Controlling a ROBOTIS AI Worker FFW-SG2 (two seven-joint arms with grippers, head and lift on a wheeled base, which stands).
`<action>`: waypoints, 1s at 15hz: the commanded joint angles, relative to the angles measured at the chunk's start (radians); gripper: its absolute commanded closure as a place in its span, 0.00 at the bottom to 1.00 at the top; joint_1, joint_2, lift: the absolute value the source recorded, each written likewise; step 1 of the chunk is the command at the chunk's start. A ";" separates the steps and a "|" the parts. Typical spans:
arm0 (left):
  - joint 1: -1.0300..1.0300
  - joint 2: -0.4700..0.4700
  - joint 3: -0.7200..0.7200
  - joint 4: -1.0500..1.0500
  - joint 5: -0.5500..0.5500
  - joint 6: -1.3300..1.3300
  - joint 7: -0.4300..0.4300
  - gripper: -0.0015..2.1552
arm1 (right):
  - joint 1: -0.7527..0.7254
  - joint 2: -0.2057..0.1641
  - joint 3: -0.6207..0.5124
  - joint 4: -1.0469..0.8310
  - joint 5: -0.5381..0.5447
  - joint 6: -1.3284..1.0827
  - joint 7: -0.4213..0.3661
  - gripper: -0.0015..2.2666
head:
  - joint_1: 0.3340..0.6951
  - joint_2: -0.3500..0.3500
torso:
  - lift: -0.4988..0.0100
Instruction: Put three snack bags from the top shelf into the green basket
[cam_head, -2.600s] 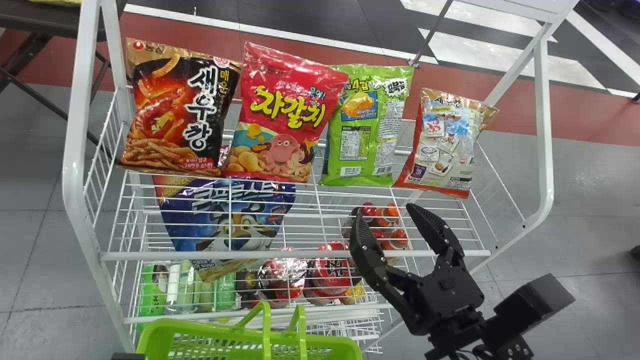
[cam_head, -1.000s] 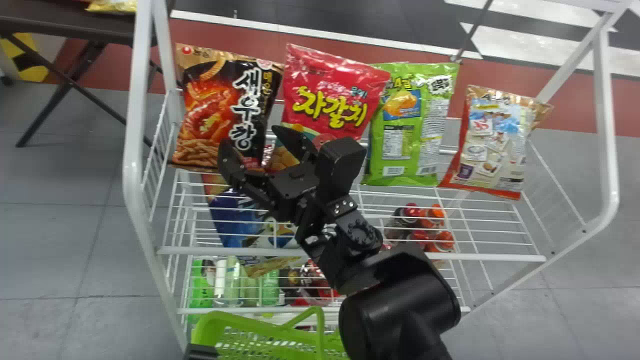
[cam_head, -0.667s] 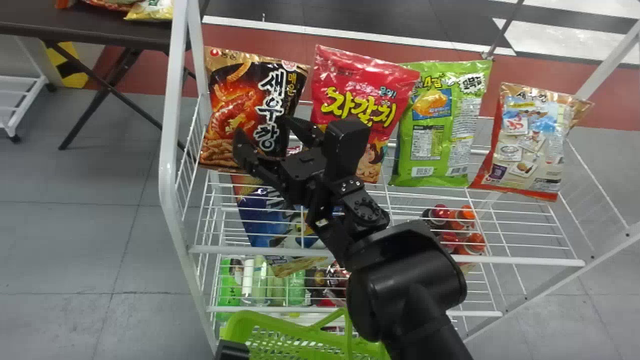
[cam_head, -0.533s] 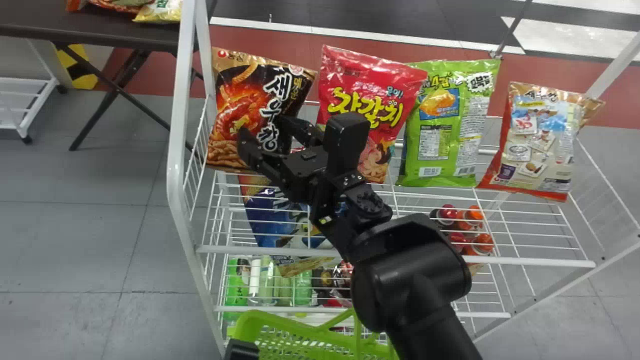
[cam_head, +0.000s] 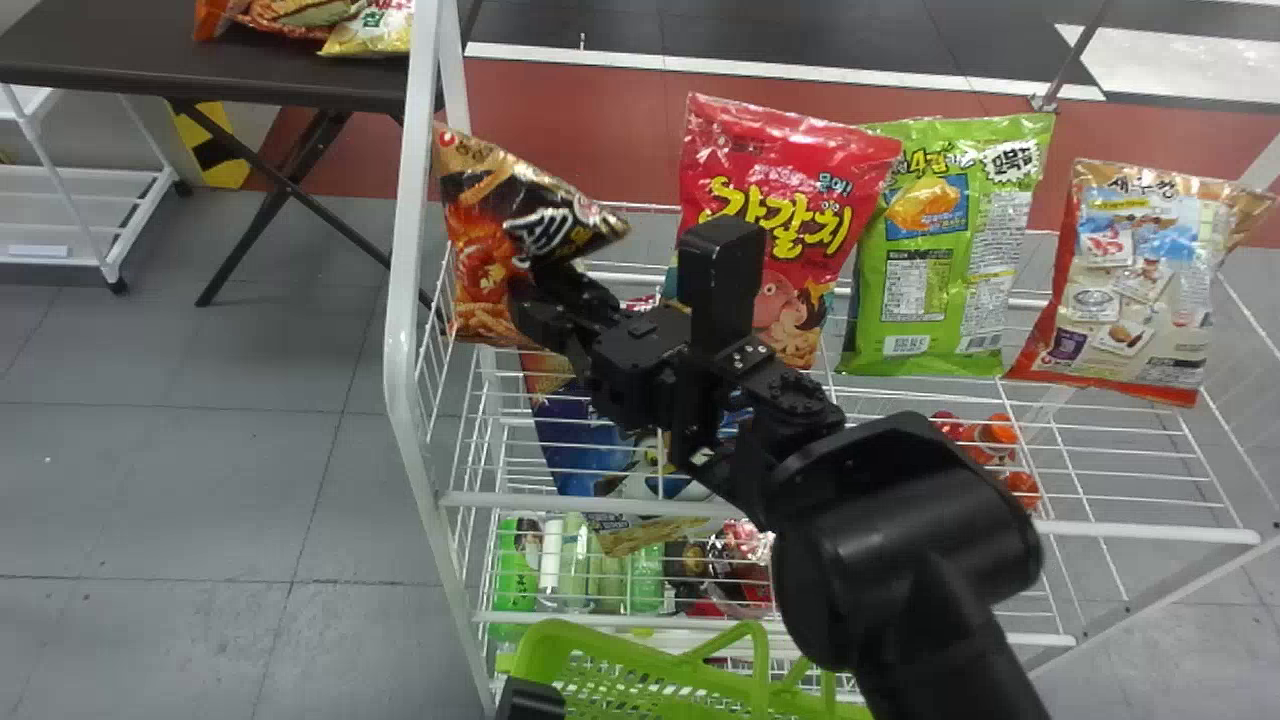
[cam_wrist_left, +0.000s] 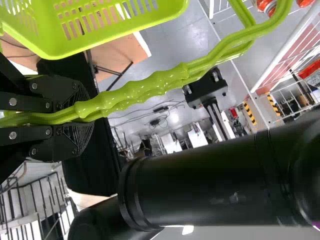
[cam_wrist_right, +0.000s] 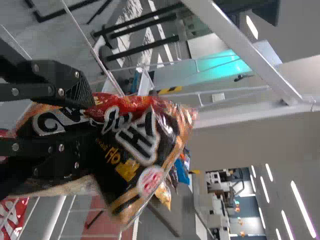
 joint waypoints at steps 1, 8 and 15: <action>0.002 0.000 0.000 0.000 0.000 -0.006 -0.003 0.74 | 0.051 -0.040 -0.028 -0.130 -0.004 0.112 0.014 0.98 | 1.00 0.36 | 0.89; 0.011 -0.002 0.016 0.009 0.015 -0.031 -0.015 0.74 | 0.266 -0.196 -0.293 -0.575 -0.208 0.471 0.072 0.98 | 1.00 0.10 | 0.89; 0.012 -0.011 0.048 0.023 0.075 -0.095 -0.034 0.74 | 0.490 -0.210 -0.709 -0.924 -0.320 0.827 0.153 0.98 | 1.00 0.00 | 0.89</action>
